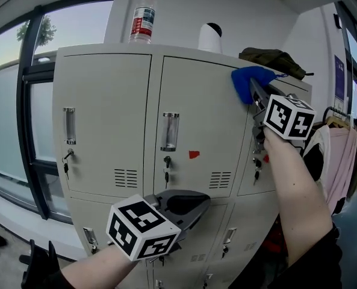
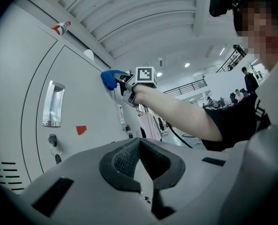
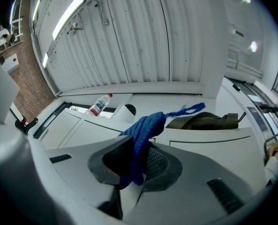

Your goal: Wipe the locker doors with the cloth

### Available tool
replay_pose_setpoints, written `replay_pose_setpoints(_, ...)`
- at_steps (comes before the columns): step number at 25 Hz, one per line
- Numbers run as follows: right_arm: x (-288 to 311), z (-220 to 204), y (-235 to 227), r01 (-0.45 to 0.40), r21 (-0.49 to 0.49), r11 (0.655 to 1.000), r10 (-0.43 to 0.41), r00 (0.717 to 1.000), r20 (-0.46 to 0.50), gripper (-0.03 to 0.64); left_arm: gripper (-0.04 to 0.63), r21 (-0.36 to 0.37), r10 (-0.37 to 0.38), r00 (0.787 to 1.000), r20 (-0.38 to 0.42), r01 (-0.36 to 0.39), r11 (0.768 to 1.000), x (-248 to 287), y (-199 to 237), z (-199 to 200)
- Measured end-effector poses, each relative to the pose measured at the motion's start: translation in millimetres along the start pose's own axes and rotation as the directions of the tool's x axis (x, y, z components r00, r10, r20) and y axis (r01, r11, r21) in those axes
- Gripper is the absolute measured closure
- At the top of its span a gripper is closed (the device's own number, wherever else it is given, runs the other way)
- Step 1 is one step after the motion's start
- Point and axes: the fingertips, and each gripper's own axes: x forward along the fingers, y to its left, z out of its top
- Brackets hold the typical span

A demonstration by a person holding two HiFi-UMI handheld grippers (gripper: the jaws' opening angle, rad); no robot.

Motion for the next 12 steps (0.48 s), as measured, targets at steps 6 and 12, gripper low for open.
replay_pose_setpoints(6,-10.6,2.4,2.7,-0.015,0.045,0.999,0.014,1.000,0.022,0.569,0.589,-0.007,-0.010,1.000,-0.007,0.010,1.000,3.9,-1.7,-4.4)
replay_pose_setpoints(12,-2.5,18.0,109.9,-0.239,0.054,0.970,0.234,0.969,0.083,0.569,0.589,-0.018,0.009,1.000,-0.018,-0.009,1.000,-7.9,2.1,-10.0)
